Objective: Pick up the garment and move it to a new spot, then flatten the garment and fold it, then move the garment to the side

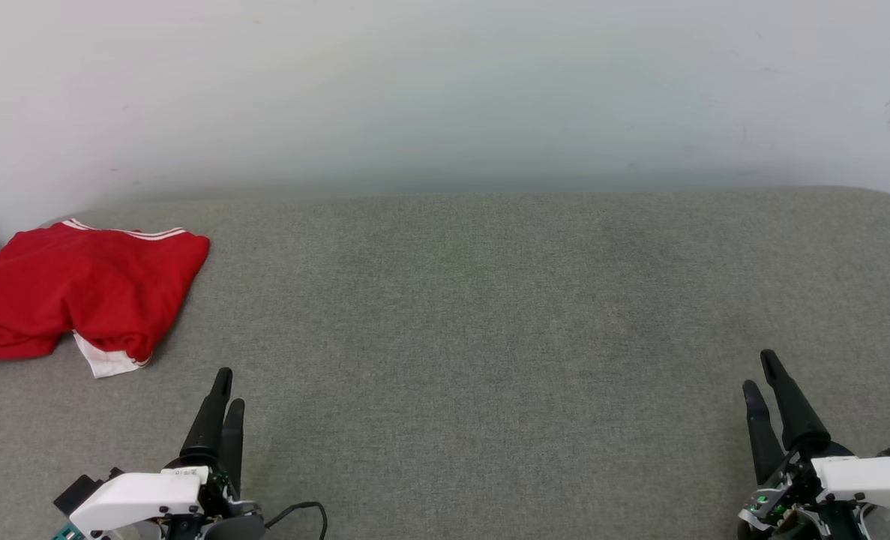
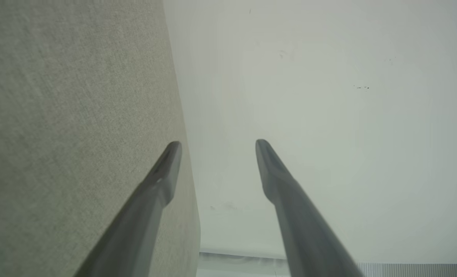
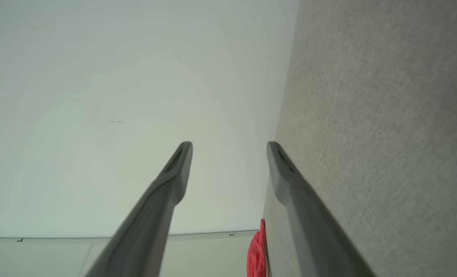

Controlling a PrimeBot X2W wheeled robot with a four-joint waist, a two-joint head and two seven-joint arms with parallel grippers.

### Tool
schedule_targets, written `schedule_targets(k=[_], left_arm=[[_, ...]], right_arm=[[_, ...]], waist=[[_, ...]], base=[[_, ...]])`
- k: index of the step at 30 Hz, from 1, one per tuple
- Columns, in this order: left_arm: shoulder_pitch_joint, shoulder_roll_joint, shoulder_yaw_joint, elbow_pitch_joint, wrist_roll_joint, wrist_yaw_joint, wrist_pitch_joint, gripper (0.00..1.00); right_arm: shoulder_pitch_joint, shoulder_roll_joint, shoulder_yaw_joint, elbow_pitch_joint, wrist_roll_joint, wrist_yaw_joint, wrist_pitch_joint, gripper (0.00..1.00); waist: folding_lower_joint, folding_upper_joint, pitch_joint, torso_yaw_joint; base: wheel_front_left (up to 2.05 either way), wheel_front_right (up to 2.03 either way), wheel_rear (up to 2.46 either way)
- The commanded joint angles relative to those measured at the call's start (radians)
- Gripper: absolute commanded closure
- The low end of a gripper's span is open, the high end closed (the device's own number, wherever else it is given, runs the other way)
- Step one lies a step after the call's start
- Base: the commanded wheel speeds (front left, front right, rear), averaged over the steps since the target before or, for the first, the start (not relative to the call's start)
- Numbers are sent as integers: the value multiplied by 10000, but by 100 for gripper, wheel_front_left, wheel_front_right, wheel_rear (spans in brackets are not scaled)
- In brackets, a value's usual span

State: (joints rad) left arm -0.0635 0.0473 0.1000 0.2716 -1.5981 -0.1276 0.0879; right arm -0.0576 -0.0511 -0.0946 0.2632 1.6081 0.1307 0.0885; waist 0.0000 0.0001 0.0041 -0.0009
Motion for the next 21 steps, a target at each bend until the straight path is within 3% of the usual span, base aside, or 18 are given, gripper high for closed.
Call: schedule_targets(k=[1, 12, 21], left_arm=[[-70, 23, -52, -253, 123, -5, -129, 0], [41, 26, 262, -323, 1282, -10, -643, 0], [61, 28, 818, -787, 2776, 70, -1019, 0]], right_arm=[[-62, -5, 87, -283, -99, 0, -117, 0], [206, -4, 91, -667, -764, 0, -634, 0], [259, -3, -189, -944, -3086, 0, -1012, 0]], waist=[[0, -1, 6, -1], [0, -1, 44, -8], [0, -1, 96, -23]], base=[[0, 0, 0], [0, 0, 0], [0, 0, 0]])
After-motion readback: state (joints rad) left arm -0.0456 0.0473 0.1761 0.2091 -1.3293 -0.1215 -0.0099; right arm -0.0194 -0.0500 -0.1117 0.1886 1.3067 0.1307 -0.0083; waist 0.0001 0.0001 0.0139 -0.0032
